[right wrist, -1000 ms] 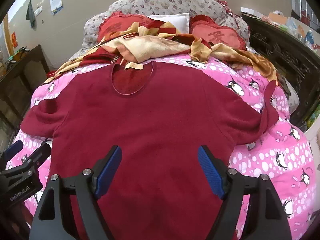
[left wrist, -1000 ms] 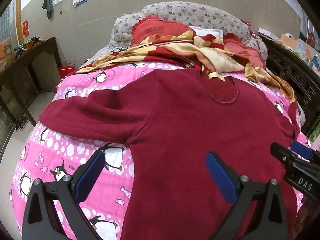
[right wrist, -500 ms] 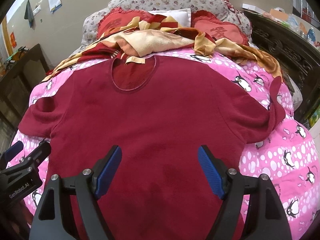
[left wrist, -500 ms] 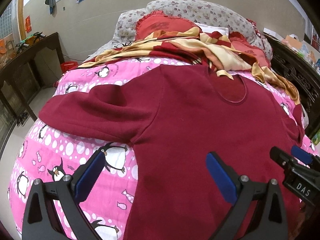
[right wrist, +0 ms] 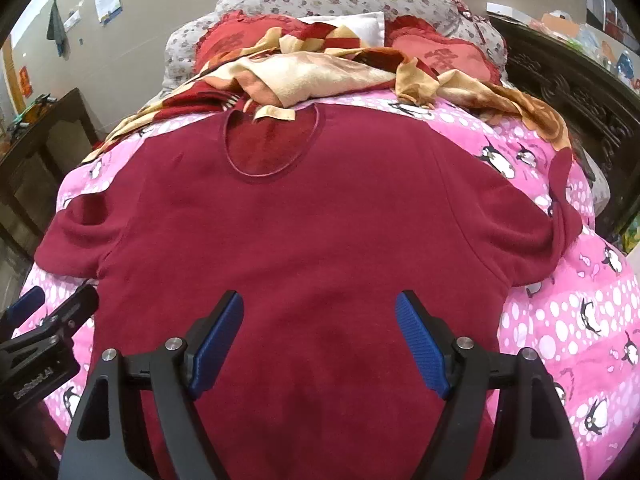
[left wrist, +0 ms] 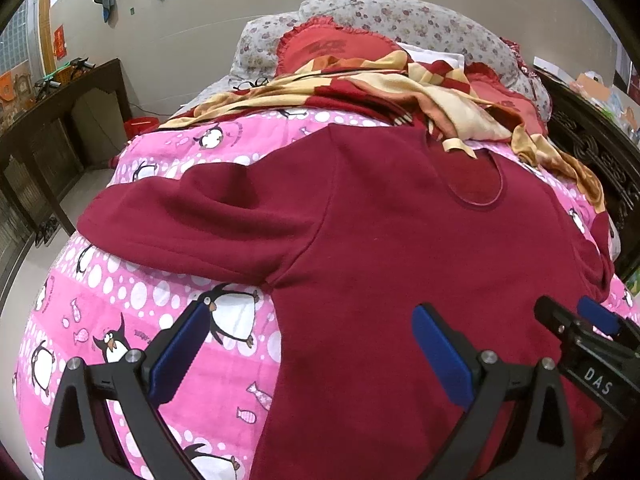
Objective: Fold small clothes
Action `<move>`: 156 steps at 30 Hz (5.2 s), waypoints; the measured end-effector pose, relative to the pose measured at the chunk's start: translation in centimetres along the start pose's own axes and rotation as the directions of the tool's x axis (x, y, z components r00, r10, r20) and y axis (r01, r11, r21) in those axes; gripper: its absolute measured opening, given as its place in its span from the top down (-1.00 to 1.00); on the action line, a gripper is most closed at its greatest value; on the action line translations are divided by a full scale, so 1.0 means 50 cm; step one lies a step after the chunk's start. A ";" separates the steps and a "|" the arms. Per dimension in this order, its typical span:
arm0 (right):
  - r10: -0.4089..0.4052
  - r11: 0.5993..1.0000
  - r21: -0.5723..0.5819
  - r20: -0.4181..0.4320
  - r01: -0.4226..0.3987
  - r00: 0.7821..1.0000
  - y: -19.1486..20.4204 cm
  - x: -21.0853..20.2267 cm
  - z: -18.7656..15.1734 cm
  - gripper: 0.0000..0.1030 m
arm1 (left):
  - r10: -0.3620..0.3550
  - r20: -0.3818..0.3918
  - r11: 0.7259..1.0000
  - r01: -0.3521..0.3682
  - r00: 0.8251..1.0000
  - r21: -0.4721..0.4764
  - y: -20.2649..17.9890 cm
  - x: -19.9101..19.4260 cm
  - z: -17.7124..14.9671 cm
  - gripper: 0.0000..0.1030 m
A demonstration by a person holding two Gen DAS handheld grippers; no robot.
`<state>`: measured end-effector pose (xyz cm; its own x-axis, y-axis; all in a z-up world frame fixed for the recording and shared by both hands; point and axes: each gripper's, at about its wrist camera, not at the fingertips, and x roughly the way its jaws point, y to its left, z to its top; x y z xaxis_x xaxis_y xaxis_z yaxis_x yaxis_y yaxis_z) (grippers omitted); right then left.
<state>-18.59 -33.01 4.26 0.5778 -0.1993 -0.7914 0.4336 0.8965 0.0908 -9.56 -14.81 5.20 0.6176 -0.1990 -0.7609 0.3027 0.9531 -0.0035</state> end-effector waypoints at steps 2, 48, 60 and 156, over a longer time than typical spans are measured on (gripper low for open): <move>-0.006 1.000 -0.002 -0.013 0.006 1.000 -0.003 0.003 -0.001 -0.83 | -0.006 -0.003 1.000 0.006 1.000 -0.002 -0.001 0.001 0.000 -0.99; 0.010 0.998 -0.056 -0.043 -0.013 0.999 0.043 0.027 -0.002 -0.83 | 0.068 -0.039 0.990 -0.072 0.997 -0.125 0.129 0.018 0.007 -0.99; 0.005 0.996 -0.085 -0.049 -0.009 0.999 0.062 0.040 -0.001 -0.83 | 0.116 -0.046 0.978 -0.122 0.992 -0.168 0.206 0.038 0.021 -0.99; 0.057 0.989 -0.136 0.003 -0.056 0.998 -0.046 0.096 0.110 0.54 | -0.057 -0.024 0.996 0.059 0.998 0.071 0.128 0.042 0.008 -0.61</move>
<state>-13.02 -38.22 3.58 0.6038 -0.1489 -0.7831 0.3020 0.9519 0.0518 -6.06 -9.22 3.84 0.5818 -0.2475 -0.7748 0.3895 0.9210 -0.0018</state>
